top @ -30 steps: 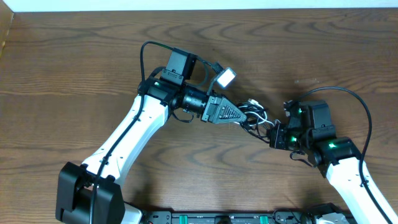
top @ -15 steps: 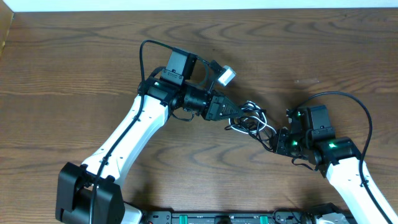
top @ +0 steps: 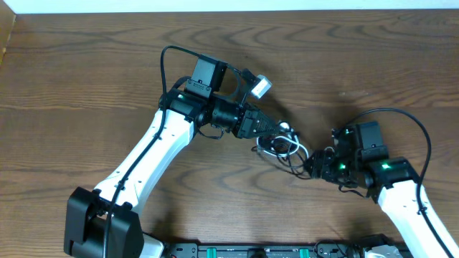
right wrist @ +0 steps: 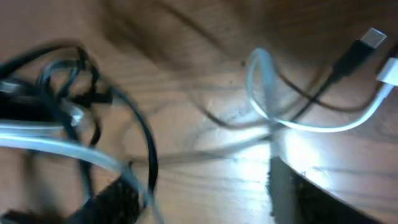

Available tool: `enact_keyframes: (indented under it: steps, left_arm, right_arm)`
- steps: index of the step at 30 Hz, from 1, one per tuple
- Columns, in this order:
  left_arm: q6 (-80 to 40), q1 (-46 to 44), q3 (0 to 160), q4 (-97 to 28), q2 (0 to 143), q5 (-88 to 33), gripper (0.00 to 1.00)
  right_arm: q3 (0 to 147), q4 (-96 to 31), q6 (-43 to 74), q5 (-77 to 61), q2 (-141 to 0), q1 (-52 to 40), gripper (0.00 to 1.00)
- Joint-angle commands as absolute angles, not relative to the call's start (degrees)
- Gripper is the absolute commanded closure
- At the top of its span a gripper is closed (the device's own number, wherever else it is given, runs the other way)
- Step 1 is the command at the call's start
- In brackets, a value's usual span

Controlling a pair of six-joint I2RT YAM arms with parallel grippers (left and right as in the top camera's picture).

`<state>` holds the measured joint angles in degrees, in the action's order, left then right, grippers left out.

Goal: Untangle cables

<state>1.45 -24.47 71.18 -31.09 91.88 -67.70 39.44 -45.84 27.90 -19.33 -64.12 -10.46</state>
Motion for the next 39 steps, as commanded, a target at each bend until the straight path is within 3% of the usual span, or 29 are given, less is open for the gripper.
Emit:
enact_keyframes:
  steps: [1,9,13,18,25,32,39]
  left_arm:
    - [2.66,-24.18,72.25,-30.72,90.54,-68.29,0.92]
    - [10.52,-24.18,72.23,-29.95,90.54,-68.27,0.92]
    - [13.15,-24.18,72.25,-27.44,90.54,-68.29,0.92]
    - [13.02,-24.18,72.25,-24.05,90.54,-68.55,0.92]
    - [5.82,-24.16,72.25,-17.76,90.54,-77.03,0.92]
    - [4.05,-24.16,72.25,-14.37,90.54,-89.45,0.92]
    - [0.23,-24.16,72.25,-14.31,90.54,-90.02,0.92]
  right_arm:
    - [45.69,-48.16,25.91,-20.53,-63.68,-7.97,0.3]
    - [56.9,-55.81,22.65,-21.93,-61.06,-1.58,0.21]
    - [57.41,-56.71,22.68,-26.63,-58.89,-1.26,0.01]
    - [57.06,-57.49,21.58,-28.67,-58.33,-1.28,0.01]
    - [53.74,-56.4,-0.16,-29.12,-58.39,-3.11,0.01]
    - [51.64,-48.88,-6.15,-31.42,-58.39,-3.16,0.01]
    - [50.83,-43.92,-14.66,-38.15,-58.65,-4.29,0.01]
